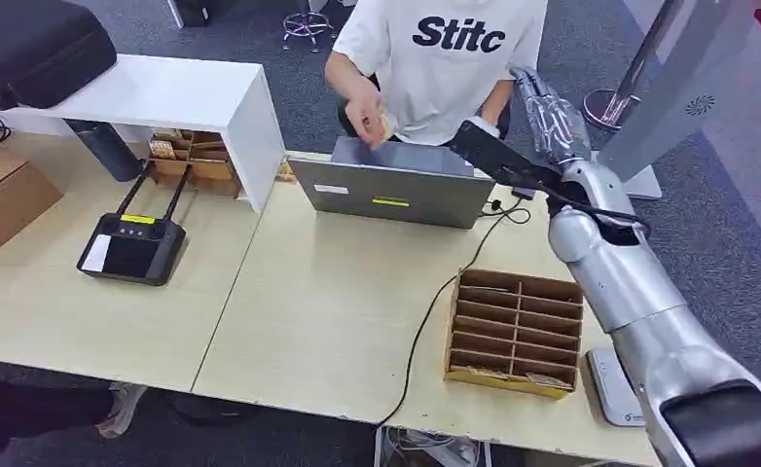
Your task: Pass the card to the sensor for recognition and then transmit it.
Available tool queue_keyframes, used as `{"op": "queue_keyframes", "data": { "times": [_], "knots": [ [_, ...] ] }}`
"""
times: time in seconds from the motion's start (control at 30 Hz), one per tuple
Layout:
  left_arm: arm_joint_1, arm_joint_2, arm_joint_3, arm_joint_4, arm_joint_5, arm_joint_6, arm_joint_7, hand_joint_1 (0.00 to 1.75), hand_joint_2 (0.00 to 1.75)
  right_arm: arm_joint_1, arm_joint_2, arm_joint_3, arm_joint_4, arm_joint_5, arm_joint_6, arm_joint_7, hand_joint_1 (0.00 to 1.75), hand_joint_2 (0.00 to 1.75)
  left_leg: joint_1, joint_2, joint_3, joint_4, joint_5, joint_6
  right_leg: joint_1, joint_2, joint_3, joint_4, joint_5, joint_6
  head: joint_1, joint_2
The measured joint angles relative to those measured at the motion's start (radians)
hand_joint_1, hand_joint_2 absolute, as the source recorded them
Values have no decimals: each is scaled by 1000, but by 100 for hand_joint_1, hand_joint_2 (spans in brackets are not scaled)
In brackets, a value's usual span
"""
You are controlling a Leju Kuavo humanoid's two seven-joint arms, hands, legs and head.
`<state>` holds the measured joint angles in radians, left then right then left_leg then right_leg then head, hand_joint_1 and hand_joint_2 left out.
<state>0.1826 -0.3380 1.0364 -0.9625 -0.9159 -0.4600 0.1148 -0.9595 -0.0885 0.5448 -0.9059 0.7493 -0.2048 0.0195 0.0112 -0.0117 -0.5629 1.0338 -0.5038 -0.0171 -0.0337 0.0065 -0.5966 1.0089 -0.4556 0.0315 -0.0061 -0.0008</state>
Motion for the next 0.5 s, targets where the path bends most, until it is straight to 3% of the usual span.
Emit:
{"op": "queue_keyframes", "data": {
  "times": [0.13, 0.37, 0.5],
  "knots": [
    [2, -2, 18, 0, 5, 0, -2, 0, 175, 28, -16, -60, -74, -94, -31, -37, 0, 175, 0, 0, -1, 0, 0, 0, 0, 0, 0, 0, 0, 0, 0, 0],
    [2, -3, 24, -2, 7, 0, -2, 0, 175, 47, -33, -97, -132, -110, -31, -45, 0, 175, 0, 0, -1, 0, 0, 0, 0, 0, 0, 0, 0, 0, 0, 0],
    [6, -3, 24, -3, 52, 13, 11, 0, 175, 95, -42, -149, -199, -298, -26, -118, 0, 175, 0, -1, -1, 0, 0, 0, 0, -1, 0, 0, 0, 0, 0, 0]
  ]
}}
